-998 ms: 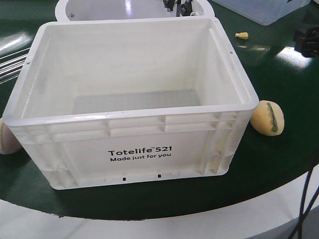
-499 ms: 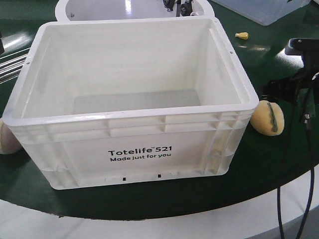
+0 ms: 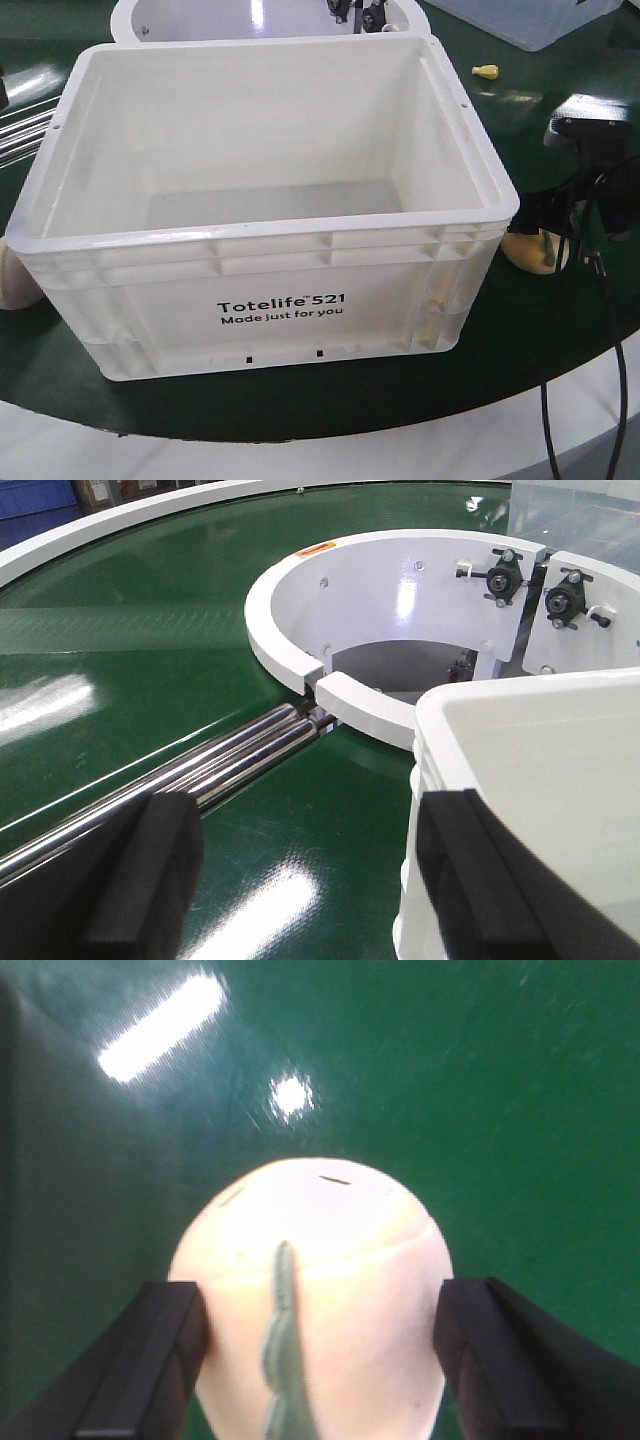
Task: Place moving items into box and shelve
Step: 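Lower the right gripper onto the cream plush toy and grasp it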
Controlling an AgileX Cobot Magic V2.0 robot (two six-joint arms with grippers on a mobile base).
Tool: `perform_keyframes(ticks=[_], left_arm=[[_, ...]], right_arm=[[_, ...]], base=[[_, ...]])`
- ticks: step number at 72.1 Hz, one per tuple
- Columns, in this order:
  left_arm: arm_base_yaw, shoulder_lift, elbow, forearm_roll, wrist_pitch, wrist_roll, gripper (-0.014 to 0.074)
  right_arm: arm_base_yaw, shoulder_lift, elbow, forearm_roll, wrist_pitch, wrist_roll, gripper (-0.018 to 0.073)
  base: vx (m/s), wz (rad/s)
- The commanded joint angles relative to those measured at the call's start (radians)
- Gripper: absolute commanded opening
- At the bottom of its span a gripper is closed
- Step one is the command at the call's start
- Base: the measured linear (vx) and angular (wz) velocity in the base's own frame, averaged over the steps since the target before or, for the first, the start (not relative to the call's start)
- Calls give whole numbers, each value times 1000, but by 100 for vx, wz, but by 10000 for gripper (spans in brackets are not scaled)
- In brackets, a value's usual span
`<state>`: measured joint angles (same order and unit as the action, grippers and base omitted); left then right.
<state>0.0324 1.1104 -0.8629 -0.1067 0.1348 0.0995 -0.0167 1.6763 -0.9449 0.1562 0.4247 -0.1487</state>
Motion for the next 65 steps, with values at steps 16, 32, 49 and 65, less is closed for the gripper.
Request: perform_keyframes(ticks=[16, 32, 49, 65], left_arm=[[3, -20, -36, -3, -75, -2, 573], [38, -21, -36, -4, -74, -9, 573], [57, -16, -28, -4, -59, -9, 573], [57, 60, -28, -4, 39, -9, 573]], right_arm=[[2, 33, -28, -1, -29, -11, 193], [2, 38, -28, -2, -21, -12, -17], [2, 38, -28, -4, -21, -12, -15], [2, 38, -28, -2, -15, -12, -15]], base=[[0, 0], [0, 0], [0, 0], [0, 0]])
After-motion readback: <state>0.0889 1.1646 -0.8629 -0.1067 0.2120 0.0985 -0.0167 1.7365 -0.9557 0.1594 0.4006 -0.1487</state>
